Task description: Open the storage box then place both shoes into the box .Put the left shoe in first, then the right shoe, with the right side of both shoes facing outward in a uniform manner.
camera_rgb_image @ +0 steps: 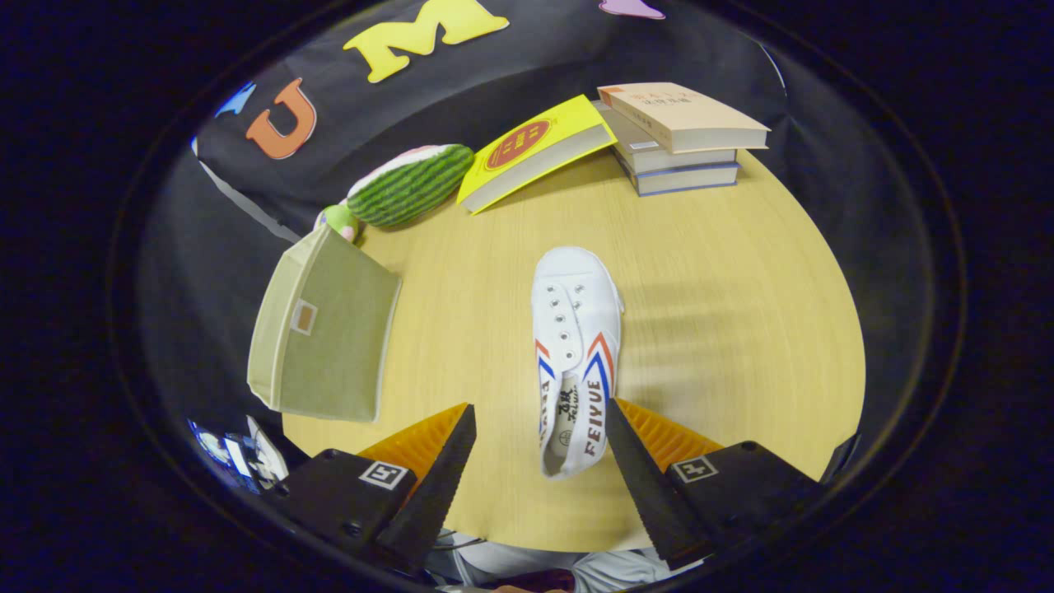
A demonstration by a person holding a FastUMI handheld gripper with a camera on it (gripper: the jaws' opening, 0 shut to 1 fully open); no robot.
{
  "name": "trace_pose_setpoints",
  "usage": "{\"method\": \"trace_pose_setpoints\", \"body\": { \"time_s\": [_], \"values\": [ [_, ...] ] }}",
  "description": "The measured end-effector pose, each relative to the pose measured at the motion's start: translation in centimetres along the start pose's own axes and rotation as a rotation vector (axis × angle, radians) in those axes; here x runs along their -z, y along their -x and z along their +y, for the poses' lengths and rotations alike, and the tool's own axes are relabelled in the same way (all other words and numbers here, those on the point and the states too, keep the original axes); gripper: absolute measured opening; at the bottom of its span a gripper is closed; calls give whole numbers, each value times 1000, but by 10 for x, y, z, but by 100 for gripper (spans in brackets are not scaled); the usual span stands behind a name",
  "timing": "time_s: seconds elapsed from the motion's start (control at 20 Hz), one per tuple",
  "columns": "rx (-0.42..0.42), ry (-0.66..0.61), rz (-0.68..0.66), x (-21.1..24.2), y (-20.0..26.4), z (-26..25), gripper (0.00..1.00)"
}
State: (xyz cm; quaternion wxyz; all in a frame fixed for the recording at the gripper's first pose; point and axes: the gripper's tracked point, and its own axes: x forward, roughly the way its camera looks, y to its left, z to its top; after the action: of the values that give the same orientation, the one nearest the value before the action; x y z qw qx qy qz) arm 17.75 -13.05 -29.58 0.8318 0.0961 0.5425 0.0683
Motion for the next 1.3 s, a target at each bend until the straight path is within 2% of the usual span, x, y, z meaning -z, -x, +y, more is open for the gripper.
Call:
{"method": "trace_pose_setpoints", "body": {
  "time_s": [0.1, 0.25, 0.45, 0.55, 0.6, 0.75, 0.95, 1.0, 1.1, 1.3],
  "values": [
    [48, 11, 12, 1, -8, -21, 100],
    [53, 5, 76, 15, -30, -33, 96],
    [120, -4, 111, 18, -54, -57, 92],
    [65, -45, 136, 23, -73, -49, 79],
    [20, -63, 126, 22, -76, -41, 54],
    [34, -24, 108, 18, -78, -42, 41],
    [-51, -93, 94, 20, -72, -45, 37],
    [-54, -108, 82, 20, -73, -47, 30],
    [-42, -117, 69, 18, -69, -46, 22],
    [-58, -132, 47, 13, -43, -32, 18]
  ]
}}
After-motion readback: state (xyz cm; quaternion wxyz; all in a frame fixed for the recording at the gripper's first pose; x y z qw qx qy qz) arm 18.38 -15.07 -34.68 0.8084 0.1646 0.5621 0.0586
